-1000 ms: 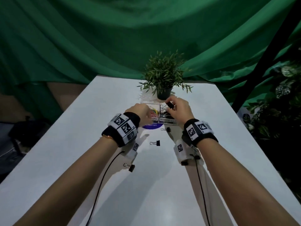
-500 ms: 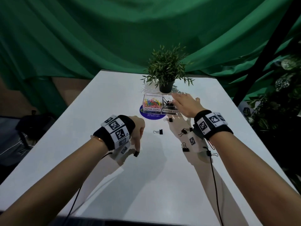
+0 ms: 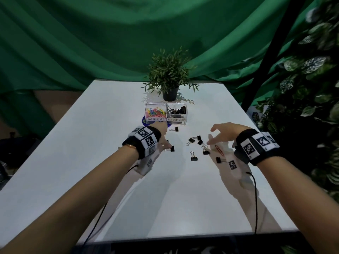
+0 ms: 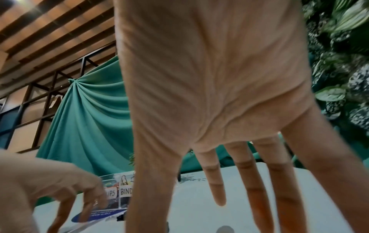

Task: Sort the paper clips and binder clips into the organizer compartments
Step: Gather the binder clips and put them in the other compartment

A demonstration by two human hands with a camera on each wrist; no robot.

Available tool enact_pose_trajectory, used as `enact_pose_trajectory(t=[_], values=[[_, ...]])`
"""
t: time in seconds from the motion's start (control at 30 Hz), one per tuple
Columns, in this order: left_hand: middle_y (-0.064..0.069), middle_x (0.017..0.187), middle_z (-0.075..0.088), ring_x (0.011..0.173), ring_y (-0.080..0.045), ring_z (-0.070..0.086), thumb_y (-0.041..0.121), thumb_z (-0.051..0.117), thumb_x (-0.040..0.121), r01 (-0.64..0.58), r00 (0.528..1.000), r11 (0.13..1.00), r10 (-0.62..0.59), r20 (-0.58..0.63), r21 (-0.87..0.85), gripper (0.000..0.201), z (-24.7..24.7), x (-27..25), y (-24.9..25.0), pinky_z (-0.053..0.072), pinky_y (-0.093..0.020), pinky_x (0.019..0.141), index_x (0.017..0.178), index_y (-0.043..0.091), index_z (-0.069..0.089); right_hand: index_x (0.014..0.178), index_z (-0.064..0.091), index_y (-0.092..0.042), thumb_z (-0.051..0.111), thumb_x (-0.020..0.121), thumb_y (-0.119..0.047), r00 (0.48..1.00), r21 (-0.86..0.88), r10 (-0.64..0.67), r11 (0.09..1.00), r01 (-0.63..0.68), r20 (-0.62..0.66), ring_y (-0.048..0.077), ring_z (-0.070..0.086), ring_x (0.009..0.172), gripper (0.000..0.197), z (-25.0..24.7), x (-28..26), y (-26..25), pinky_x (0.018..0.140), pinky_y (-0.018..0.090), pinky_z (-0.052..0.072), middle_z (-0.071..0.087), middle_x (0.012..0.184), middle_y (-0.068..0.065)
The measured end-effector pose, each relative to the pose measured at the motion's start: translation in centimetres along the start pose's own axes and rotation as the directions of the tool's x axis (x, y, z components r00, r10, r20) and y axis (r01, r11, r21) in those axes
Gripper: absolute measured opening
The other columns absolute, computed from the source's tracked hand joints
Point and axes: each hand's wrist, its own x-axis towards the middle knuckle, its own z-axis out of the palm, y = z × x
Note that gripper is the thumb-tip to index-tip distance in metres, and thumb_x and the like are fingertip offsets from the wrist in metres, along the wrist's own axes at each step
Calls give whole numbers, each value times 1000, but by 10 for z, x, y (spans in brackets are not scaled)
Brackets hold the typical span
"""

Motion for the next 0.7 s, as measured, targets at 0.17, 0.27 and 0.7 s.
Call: enact_pose_trajectory(t=[0.17,0.27,0.7], values=[[-11,105,65,91,-26,61,56,74,67,-48,998,997,49,-25,58,73,-1,21,18,54,-32,79,111,-1,60,132,42,-18,90,53,-39,989,-108,96,991,-84,111,24,65,99,95,5,-15,13,87,39,55,61,90,-2],[-13,129,57,101,-26,57,39,70,81,-95,995,994,94,29,60,63,-6,14,26,50,-31,79,131,6,53,111,56,-12,89,53,-33,992,-156,82,986,-66,96,21,68,84,70,14,-21,5,74,32,57,69,90,1],[-13,139,41,128,-36,42,55,82,59,-63,998,991,60,33,116,100,7,4,26,46,-45,99,137,8,39,96,55,-10,89,58,-31,996,-5,-56,998,55,-69,25,60,96,55,25,-4,-30,72,29,47,53,97,2]])
